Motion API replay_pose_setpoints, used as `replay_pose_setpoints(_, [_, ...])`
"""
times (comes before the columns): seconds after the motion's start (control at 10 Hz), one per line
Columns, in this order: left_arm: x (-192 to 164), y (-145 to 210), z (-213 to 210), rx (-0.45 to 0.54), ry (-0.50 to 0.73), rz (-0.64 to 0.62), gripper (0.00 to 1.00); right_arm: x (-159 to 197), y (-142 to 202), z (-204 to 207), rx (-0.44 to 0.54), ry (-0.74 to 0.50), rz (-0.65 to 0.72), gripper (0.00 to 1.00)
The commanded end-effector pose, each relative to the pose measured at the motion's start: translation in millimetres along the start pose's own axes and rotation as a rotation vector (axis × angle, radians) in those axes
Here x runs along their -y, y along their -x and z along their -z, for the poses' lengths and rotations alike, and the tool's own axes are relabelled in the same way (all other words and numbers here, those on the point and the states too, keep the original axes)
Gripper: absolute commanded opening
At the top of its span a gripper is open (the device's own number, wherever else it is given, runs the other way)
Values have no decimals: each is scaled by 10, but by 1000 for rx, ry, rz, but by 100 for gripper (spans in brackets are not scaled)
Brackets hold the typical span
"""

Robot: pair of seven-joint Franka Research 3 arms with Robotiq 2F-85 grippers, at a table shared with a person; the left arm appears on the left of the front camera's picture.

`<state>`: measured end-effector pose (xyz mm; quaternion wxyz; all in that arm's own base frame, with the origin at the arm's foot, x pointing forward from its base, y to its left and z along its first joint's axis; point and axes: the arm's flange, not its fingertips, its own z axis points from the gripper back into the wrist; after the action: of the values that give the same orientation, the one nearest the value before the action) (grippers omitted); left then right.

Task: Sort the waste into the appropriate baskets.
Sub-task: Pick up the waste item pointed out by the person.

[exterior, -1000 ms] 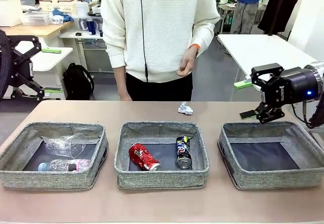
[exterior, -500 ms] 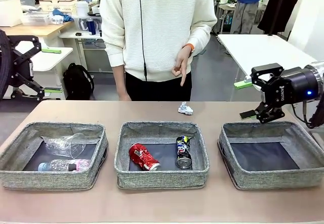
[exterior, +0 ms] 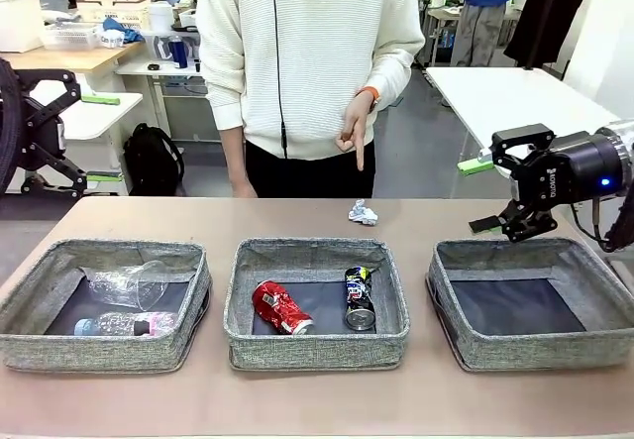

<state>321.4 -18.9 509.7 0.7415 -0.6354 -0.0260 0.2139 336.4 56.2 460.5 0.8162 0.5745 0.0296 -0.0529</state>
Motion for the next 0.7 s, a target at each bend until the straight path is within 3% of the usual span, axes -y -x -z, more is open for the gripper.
replay_pose_setpoints(0.0, [30, 8, 6, 4, 17, -9, 100, -66, -20, 93, 87, 165, -11, 100])
replay_pose_setpoints(0.1, [30, 8, 6, 4, 17, -9, 100, -279, -133, 335, 376, 624, 200, 100])
replay_pose_setpoints(0.2, [30, 8, 6, 4, 17, -9, 100, -533, -253, 629, 465, 922, 6, 100])
replay_pose_setpoints(0.3, [30, 8, 6, 4, 17, -9, 100, -696, -370, 830, 638, 1062, -10, 100])
replay_pose_setpoints(0.4, [30, 8, 6, 4, 17, -9, 100, -775, -419, 920, 738, 1155, 57, 100])
replay_pose_setpoints(0.5, [30, 8, 6, 4, 17, -9, 100, -823, -438, 947, 797, 1174, 137, 100])
replay_pose_setpoints(0.6, [30, 8, 6, 4, 17, -9, 100, -771, -240, 839, 393, 556, -150, 100])
